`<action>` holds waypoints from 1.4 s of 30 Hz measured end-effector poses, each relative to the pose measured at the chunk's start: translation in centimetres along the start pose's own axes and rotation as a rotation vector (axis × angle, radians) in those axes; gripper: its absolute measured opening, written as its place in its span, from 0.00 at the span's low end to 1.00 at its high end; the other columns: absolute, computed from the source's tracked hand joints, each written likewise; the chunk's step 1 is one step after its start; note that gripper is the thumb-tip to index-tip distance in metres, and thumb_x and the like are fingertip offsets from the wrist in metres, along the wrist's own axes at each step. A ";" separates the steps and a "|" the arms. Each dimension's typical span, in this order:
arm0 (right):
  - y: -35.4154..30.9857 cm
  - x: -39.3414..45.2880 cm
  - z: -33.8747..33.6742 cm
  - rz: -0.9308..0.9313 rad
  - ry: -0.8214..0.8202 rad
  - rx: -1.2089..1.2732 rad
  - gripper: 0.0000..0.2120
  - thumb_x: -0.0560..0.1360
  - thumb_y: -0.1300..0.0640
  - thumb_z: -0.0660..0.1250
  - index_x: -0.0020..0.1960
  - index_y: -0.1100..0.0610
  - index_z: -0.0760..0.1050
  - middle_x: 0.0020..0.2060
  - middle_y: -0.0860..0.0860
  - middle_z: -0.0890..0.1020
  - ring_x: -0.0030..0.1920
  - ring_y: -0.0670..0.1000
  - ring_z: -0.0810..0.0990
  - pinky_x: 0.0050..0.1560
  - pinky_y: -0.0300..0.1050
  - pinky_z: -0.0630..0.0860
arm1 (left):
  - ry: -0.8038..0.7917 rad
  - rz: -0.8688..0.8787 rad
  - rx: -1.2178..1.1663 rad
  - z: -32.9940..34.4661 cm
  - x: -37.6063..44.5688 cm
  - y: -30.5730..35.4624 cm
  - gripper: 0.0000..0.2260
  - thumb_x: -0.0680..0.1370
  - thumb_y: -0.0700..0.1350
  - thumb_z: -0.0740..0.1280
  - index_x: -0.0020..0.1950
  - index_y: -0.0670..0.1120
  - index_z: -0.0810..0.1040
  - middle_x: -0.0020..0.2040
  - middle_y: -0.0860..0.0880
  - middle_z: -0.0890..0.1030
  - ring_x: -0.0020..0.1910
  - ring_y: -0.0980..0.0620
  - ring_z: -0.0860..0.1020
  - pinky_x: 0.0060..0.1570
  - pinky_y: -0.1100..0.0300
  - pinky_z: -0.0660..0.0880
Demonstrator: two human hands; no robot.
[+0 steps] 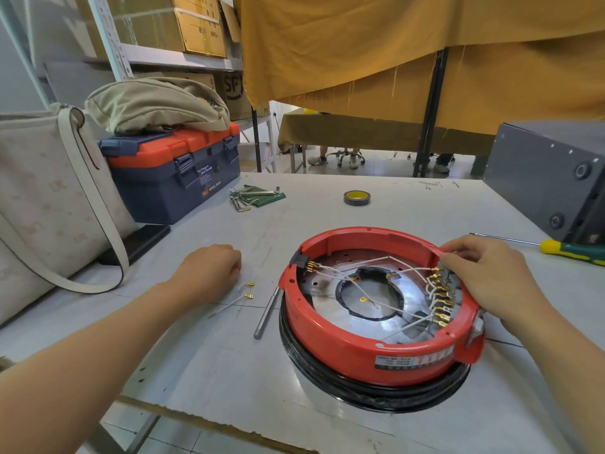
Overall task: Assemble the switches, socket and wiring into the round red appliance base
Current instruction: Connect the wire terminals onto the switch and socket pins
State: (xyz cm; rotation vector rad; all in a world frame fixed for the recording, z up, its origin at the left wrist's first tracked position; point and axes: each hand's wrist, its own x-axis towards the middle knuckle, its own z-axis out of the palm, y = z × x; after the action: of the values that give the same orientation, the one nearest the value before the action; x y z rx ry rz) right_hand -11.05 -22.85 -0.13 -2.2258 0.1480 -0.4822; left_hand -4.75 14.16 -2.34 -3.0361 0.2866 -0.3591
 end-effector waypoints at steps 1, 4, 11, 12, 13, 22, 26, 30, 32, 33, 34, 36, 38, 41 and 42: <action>0.0 0.0 0.0 0.005 -0.005 0.001 0.05 0.74 0.56 0.66 0.50 0.51 0.79 0.41 0.50 0.82 0.40 0.48 0.78 0.35 0.38 0.69 | 0.015 -0.026 -0.039 0.0 0.0 -0.1 0.08 0.77 0.43 0.58 0.48 0.47 0.76 0.49 0.50 0.77 0.48 0.47 0.75 0.41 0.58 0.69; 0.1 0.1 0.0 0.038 -0.034 0.060 0.10 0.75 0.57 0.66 0.55 0.50 0.77 0.39 0.47 0.82 0.38 0.48 0.79 0.34 0.41 0.70 | 0.092 -0.053 -0.250 -0.8 0.2 0.3 0.06 0.77 0.40 0.60 0.47 0.45 0.77 0.43 0.49 0.78 0.45 0.46 0.76 0.42 0.56 0.72; 0.0 -0.1 0.5 0.048 -0.052 0.107 0.11 0.76 0.60 0.62 0.57 0.52 0.75 0.38 0.47 0.79 0.38 0.50 0.77 0.38 0.42 0.70 | 0.131 0.121 -0.743 -7.2 0.4 6.6 0.06 0.77 0.42 0.65 0.47 0.52 0.78 0.36 0.55 0.81 0.33 0.60 0.78 0.34 0.70 0.71; -0.1 -0.1 0.6 0.046 -0.060 0.112 0.11 0.76 0.60 0.61 0.57 0.52 0.75 0.38 0.47 0.78 0.38 0.50 0.76 0.37 0.42 0.69 | 0.073 0.160 -0.816 -8.0 0.3 7.9 0.06 0.77 0.42 0.65 0.46 0.53 0.78 0.35 0.55 0.81 0.32 0.61 0.78 0.33 0.71 0.72; -0.1 -0.2 0.7 0.043 -0.073 0.121 0.11 0.76 0.60 0.61 0.57 0.52 0.75 0.38 0.47 0.77 0.37 0.49 0.75 0.35 0.42 0.69 | 0.009 0.198 -0.878 -8.6 0.1 9.1 0.06 0.76 0.42 0.67 0.45 0.53 0.79 0.35 0.55 0.82 0.31 0.61 0.78 0.33 0.70 0.72; -0.5 -0.3 0.5 0.074 -0.157 0.178 0.12 0.76 0.61 0.58 0.52 0.50 0.77 0.45 0.45 0.79 0.43 0.45 0.77 0.39 0.40 0.72 | -0.289 0.465 -1.014 -9.8 0.3 17.1 0.04 0.73 0.40 0.72 0.44 0.48 0.82 0.38 0.47 0.84 0.34 0.57 0.80 0.40 0.65 0.78; -0.4 -0.2 0.3 0.061 -0.154 0.162 0.12 0.75 0.60 0.58 0.51 0.48 0.77 0.43 0.43 0.79 0.43 0.42 0.77 0.38 0.39 0.70 | -0.291 0.493 -0.949 -9.6 1.4 19.1 0.03 0.72 0.40 0.72 0.44 0.46 0.80 0.35 0.48 0.83 0.33 0.58 0.80 0.39 0.66 0.77; -0.3 -0.2 0.2 0.049 -0.157 0.145 0.12 0.75 0.59 0.58 0.53 0.49 0.77 0.47 0.45 0.79 0.46 0.44 0.77 0.44 0.41 0.74 | -0.254 0.492 -0.921 -8.9 2.0 20.1 0.02 0.73 0.40 0.71 0.43 0.46 0.82 0.31 0.53 0.81 0.30 0.61 0.77 0.35 0.69 0.72; -0.3 -0.1 0.2 0.041 -0.157 0.134 0.12 0.76 0.59 0.58 0.55 0.50 0.77 0.48 0.46 0.80 0.47 0.44 0.77 0.45 0.40 0.73 | -0.229 0.495 -0.920 -8.3 2.0 20.2 0.02 0.74 0.39 0.70 0.43 0.46 0.82 0.32 0.54 0.80 0.30 0.63 0.76 0.34 0.70 0.71; -0.3 -0.1 0.2 0.038 -0.155 0.131 0.12 0.76 0.59 0.59 0.55 0.50 0.76 0.48 0.46 0.79 0.47 0.44 0.77 0.45 0.38 0.73 | -0.221 0.496 -0.925 -8.0 2.0 20.2 0.03 0.74 0.39 0.70 0.44 0.46 0.82 0.33 0.54 0.81 0.31 0.62 0.77 0.35 0.69 0.72; -0.3 0.0 0.2 0.036 -0.154 0.128 0.12 0.76 0.59 0.59 0.56 0.50 0.76 0.48 0.46 0.79 0.47 0.44 0.76 0.44 0.36 0.72 | -0.218 0.496 -0.935 -7.7 2.0 20.1 0.04 0.75 0.38 0.69 0.45 0.46 0.82 0.35 0.52 0.82 0.32 0.61 0.77 0.36 0.67 0.73; -0.2 0.1 0.2 0.035 -0.155 0.129 0.12 0.76 0.59 0.59 0.56 0.50 0.76 0.48 0.46 0.79 0.46 0.42 0.76 0.42 0.34 0.71 | -0.210 0.492 -0.951 -7.4 2.0 20.0 0.05 0.75 0.38 0.68 0.45 0.46 0.82 0.37 0.48 0.83 0.35 0.58 0.78 0.39 0.62 0.76; -0.2 0.1 0.2 0.034 -0.156 0.132 0.12 0.76 0.59 0.59 0.56 0.50 0.76 0.47 0.46 0.79 0.45 0.40 0.76 0.40 0.33 0.71 | -0.186 0.498 -0.938 -7.2 1.9 20.0 0.06 0.75 0.38 0.67 0.45 0.48 0.82 0.38 0.49 0.83 0.35 0.57 0.78 0.39 0.60 0.76; 0.0 0.2 0.3 0.030 -0.153 0.131 0.12 0.76 0.59 0.59 0.56 0.50 0.76 0.48 0.46 0.79 0.44 0.40 0.76 0.40 0.33 0.70 | -0.159 0.537 -0.897 -7.2 1.6 20.1 0.06 0.73 0.36 0.69 0.44 0.46 0.82 0.37 0.55 0.82 0.35 0.65 0.77 0.36 0.72 0.71; 0.0 0.2 0.3 0.029 -0.154 0.134 0.12 0.76 0.58 0.59 0.56 0.50 0.76 0.48 0.46 0.79 0.44 0.40 0.76 0.39 0.34 0.70 | -0.145 0.549 -0.872 -7.2 1.5 20.2 0.06 0.72 0.36 0.70 0.45 0.46 0.82 0.37 0.57 0.81 0.36 0.66 0.77 0.37 0.75 0.70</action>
State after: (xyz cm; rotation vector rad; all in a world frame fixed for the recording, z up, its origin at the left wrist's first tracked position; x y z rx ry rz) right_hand -10.73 -22.66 -0.25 -2.1171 0.0653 -0.2948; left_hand -8.60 -6.26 3.15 -3.5026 1.5812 0.0615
